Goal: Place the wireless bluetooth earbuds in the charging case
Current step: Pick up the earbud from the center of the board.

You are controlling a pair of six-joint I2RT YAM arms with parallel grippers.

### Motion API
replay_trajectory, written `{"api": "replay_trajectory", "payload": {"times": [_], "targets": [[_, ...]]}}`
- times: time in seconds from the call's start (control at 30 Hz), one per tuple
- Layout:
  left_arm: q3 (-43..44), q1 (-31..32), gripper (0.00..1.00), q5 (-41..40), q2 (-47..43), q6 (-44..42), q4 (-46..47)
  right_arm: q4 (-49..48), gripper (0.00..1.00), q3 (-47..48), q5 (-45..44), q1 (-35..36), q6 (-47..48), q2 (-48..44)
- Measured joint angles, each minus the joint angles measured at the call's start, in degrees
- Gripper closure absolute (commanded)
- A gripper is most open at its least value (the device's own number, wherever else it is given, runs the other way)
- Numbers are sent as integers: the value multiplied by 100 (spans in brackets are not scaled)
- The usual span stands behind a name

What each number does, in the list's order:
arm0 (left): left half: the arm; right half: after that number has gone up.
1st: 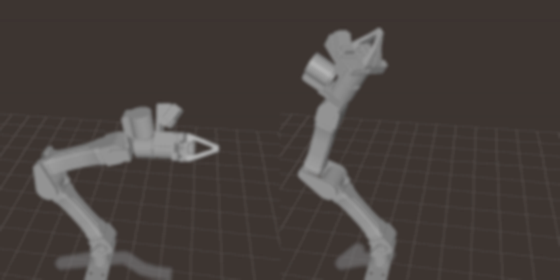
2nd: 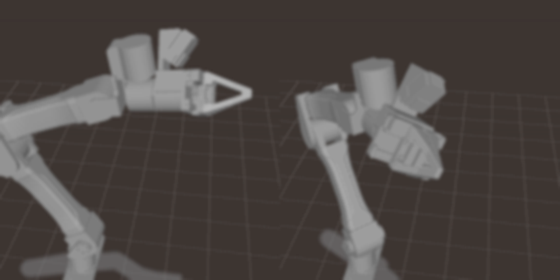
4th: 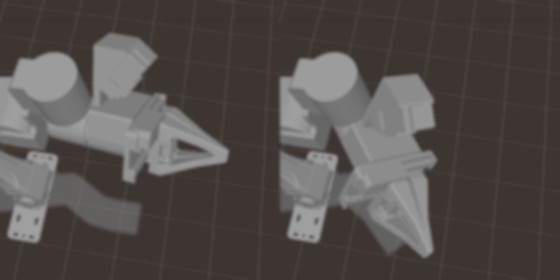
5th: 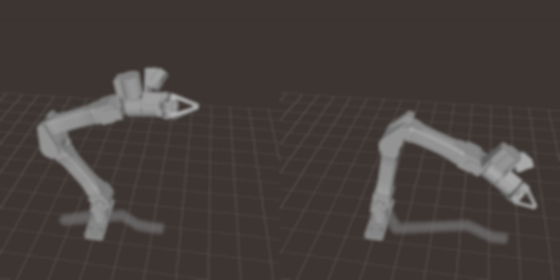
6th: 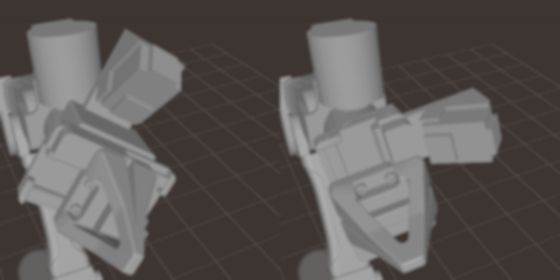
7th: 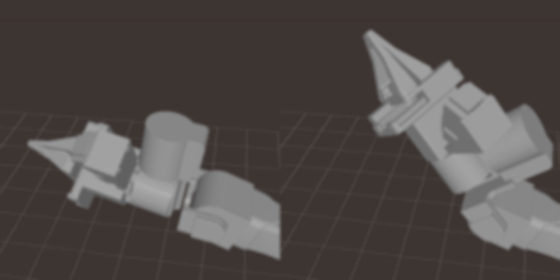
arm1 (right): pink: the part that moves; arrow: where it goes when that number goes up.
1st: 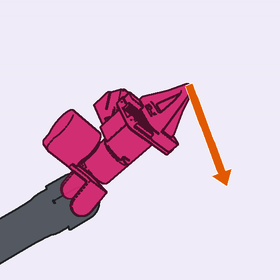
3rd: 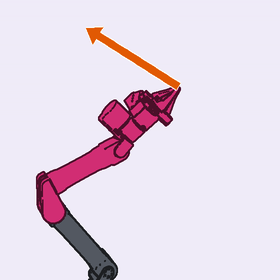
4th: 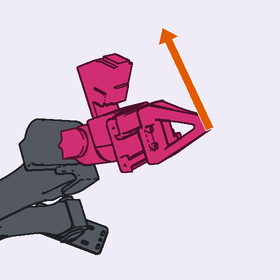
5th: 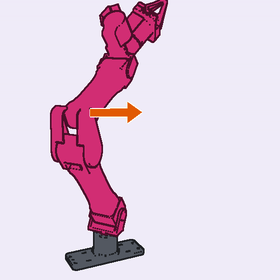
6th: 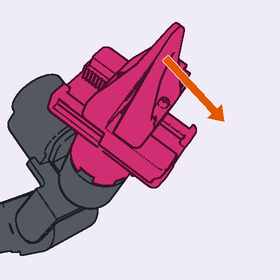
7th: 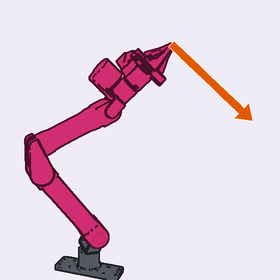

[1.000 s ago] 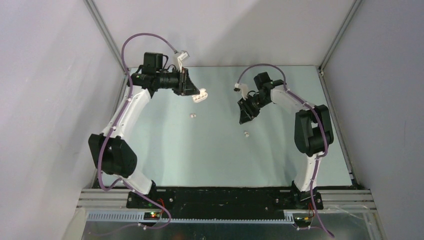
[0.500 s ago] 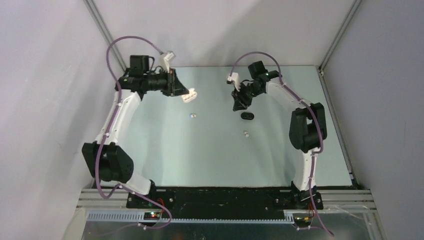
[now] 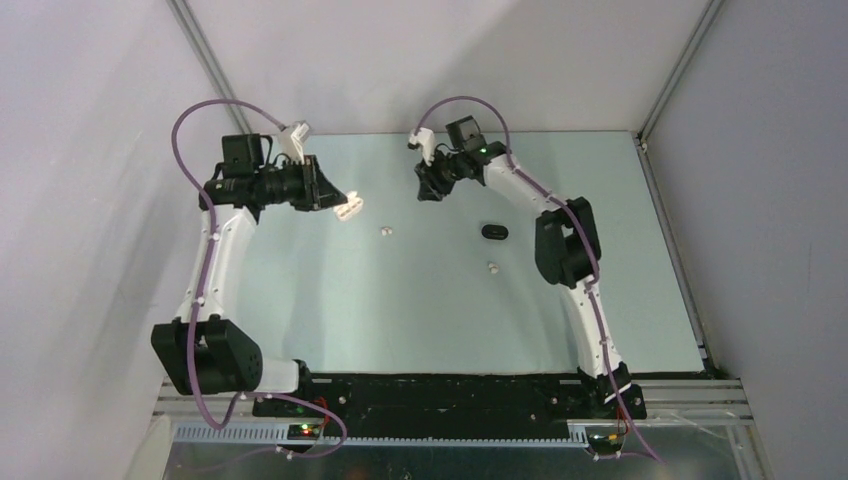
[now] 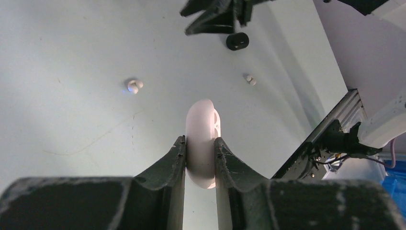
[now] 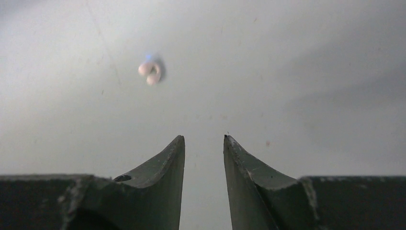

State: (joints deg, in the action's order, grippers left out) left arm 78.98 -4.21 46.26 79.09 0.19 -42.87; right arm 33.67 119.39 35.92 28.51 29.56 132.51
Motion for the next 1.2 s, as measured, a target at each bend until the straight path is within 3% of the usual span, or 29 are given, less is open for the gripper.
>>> {"api": "replay_trajectory", "payload": {"times": [0.17, 0.3, 0.63, 1.2], "targets": [[-286, -72, 100, -96, -205, -61, -149, -601, 57, 730, -339, 273, -713, 675], [-468, -127, 100, -144, -459, -72, -212, -879, 54, 990, -627, 498, -723, 1016], [-549, -297, 100, -267, -1069, -223, -439, -977, 48, 1189, -1073, 1156, 221, 1421], [-811, -411, 100, -330, -1526, -330, -614, -748, 48, 1189, -1432, 1290, 1550, 1537]]}}
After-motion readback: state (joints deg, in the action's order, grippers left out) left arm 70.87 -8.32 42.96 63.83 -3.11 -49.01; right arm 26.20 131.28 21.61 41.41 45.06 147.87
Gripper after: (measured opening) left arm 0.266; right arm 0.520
